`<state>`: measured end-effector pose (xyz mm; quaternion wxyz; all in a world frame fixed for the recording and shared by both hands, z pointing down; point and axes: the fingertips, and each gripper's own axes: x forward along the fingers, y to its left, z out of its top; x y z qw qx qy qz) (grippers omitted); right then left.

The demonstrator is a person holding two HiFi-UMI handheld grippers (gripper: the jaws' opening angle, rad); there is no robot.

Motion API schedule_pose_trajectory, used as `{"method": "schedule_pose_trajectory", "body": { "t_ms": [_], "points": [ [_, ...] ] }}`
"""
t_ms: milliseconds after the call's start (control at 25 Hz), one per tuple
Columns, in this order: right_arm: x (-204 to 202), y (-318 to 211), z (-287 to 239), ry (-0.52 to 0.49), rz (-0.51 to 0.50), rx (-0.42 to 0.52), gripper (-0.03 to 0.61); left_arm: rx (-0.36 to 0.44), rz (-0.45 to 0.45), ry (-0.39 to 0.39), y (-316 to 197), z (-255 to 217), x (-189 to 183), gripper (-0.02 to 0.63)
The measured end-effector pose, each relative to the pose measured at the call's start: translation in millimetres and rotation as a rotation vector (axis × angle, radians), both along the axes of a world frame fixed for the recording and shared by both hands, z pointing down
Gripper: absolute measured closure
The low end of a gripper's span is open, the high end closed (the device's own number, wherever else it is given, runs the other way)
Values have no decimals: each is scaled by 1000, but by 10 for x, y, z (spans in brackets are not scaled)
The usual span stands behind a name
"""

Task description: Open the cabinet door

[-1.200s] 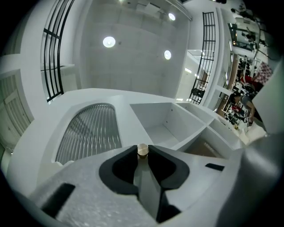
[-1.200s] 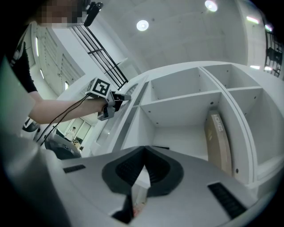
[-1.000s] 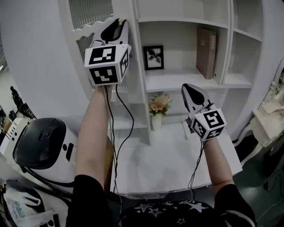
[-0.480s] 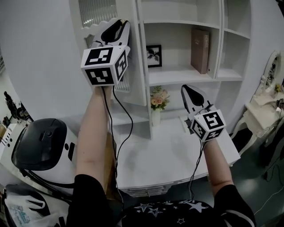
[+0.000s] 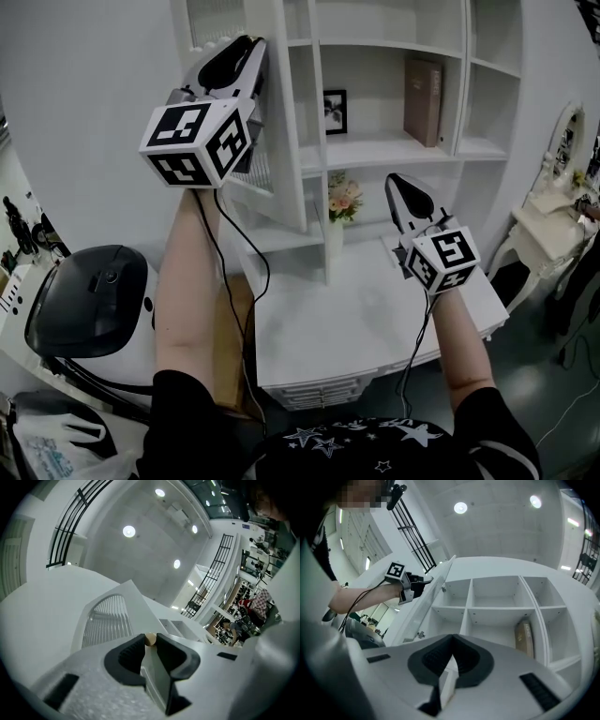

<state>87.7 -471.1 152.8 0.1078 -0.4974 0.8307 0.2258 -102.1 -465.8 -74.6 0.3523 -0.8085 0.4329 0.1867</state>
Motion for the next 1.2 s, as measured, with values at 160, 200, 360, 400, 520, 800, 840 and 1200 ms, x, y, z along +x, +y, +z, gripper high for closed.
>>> {"method": "schedule_pose_trajectory", "body": {
  "t_ms": [160, 200, 360, 400, 520, 800, 840, 1200],
  "points": [
    [-228, 123, 24, -1, -9, 2, 572, 23, 17, -14, 216, 2, -231, 523],
    [-292, 150, 37, -2, -12, 2, 572, 31, 14, -15, 268, 2, -298, 522],
    [-551, 198, 105, 7, -28, -10, 572, 48, 21, 4, 441, 3, -591, 517],
    [-617, 207, 115, 10, -33, -12, 572, 48, 23, 8, 475, 2, -667, 515],
    [-809, 252, 134, 12, -49, -14, 572, 50, 22, 21, 564, -7, -894, 512],
    [-1297, 402, 153, 16, -94, -12, 572, 63, -62, 21, 722, 2, -1405, 523],
    [-1353, 430, 149, 16, -99, -11, 572, 60, -73, 22, 735, 2, -1469, 528],
    [-1847, 676, 178, 35, -128, -10, 572, 18, -98, 64, 759, 10, -1895, 545]
  ]
}}
